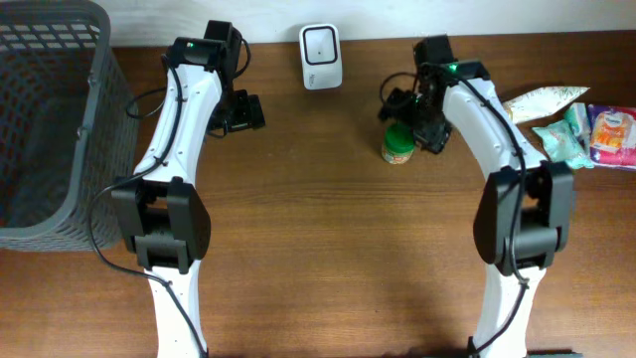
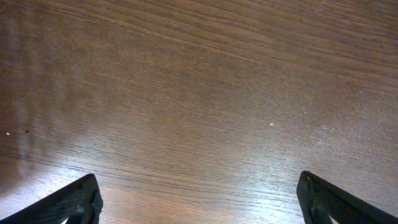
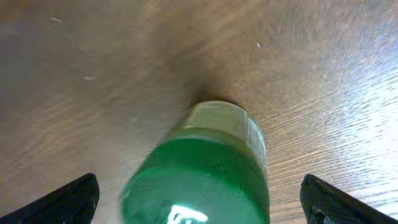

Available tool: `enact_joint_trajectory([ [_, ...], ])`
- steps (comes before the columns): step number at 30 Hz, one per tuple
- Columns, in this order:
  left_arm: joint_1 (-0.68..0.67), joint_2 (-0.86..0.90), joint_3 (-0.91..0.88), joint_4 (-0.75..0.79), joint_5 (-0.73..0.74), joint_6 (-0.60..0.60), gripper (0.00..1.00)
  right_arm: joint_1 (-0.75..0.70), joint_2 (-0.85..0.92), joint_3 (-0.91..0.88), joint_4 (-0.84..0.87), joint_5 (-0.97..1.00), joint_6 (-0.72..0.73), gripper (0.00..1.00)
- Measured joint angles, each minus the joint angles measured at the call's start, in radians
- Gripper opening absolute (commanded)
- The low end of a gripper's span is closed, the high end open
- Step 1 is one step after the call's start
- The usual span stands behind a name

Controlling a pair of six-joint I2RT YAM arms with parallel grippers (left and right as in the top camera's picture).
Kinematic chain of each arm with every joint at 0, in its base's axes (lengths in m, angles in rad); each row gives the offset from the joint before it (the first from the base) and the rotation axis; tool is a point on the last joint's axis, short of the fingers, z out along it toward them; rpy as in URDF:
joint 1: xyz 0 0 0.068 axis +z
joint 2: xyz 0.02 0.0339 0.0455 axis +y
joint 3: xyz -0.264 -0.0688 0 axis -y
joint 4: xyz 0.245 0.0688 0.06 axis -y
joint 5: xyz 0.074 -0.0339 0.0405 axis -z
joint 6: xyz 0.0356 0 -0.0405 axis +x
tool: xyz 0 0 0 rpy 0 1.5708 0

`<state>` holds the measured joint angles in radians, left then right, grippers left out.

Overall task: Scan the item barcode
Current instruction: 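Reach the right gripper down over the green-lidded jar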

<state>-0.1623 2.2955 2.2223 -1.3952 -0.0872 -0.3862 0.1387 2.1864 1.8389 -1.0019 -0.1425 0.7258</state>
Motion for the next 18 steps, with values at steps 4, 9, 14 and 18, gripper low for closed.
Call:
enact_joint_trajectory([
  [4, 0.000, 0.000, 0.000, 0.000, 0.000, 0.000, 0.99, 0.015, 0.029, -0.004, -0.010, 0.003, 0.007, 0.72],
  [9, 0.000, 0.000, 0.000, 0.000, 0.000, 0.000, 0.99, 0.020, 0.029, -0.001, -0.036, 0.004, -0.112, 0.62],
  [14, 0.000, 0.000, 0.000, 0.000, 0.000, 0.000, 0.99, 0.021, 0.032, 0.039, -0.151, 0.013, -0.425, 0.58],
  [18, 0.000, 0.000, 0.000, 0.000, 0.000, 0.000, 0.99, 0.026, 0.035, 0.104, -0.224, 0.022, -0.731, 0.64],
])
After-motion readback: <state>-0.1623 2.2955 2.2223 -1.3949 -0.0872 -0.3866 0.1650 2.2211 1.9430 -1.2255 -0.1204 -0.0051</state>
